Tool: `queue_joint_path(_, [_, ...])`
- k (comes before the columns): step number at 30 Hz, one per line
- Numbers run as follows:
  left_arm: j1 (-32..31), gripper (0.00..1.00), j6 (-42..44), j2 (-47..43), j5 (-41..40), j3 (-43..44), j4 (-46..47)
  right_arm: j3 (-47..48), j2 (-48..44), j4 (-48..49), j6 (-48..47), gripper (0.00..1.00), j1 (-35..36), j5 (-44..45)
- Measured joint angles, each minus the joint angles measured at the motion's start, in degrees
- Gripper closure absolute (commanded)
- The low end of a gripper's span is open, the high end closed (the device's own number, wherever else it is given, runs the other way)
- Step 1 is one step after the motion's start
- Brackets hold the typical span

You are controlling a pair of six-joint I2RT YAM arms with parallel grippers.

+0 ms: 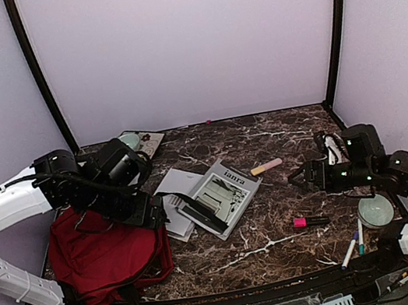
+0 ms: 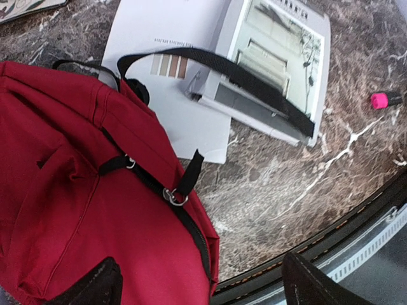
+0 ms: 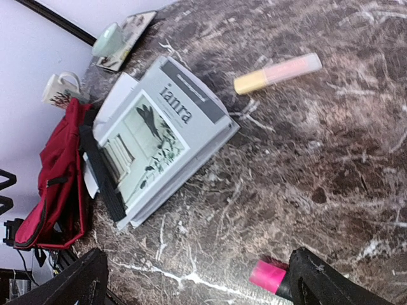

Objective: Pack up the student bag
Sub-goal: Pick up the largest pocket of the bag from the student bag.

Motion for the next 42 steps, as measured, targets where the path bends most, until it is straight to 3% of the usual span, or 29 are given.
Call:
queue_joint_path(5, [1.09, 0.08, -4.02, -0.79, -0.57, 4.61, -1.62, -0.5, -1.09, 6.45, -3.76, 0.0, 1.31, -0.7])
queue_joint_path(14, [12.13, 0.02, -5.97, -3.98, 0.96, 4.74, -3.32, 7.23, 12.39, 15.74, -15.21, 0.03, 11.56, -1.44])
queue_joint_path(22, [19.39, 0.09, -7.72, -5.68, 5.22, 3.37, -3.52, 22.95, 33.99, 19.32, -27.82, 0.06, 18.12, -6.86])
queue_joint_path(30, [22.27, 0.15, -9.57, -4.28, 9.4, 1.79, -0.66, 28.48, 43.04, 20.26, -40.76, 0.05, 21.62, -10.05])
queue_joint_path(38, [26.95, 0.23, -11.41, -3.74, 13.03, -0.92, 2.43, 40.13, 55.93, 18.91, -51.39, 0.09, 27.39, -10.73])
queue_joint_path(42, [29.03, 0.25, -12.2, -3.74, 14.93, -3.72, 3.67, 44.15, 60.74, 20.37, -53.64, 0.19, 29.62, -10.36])
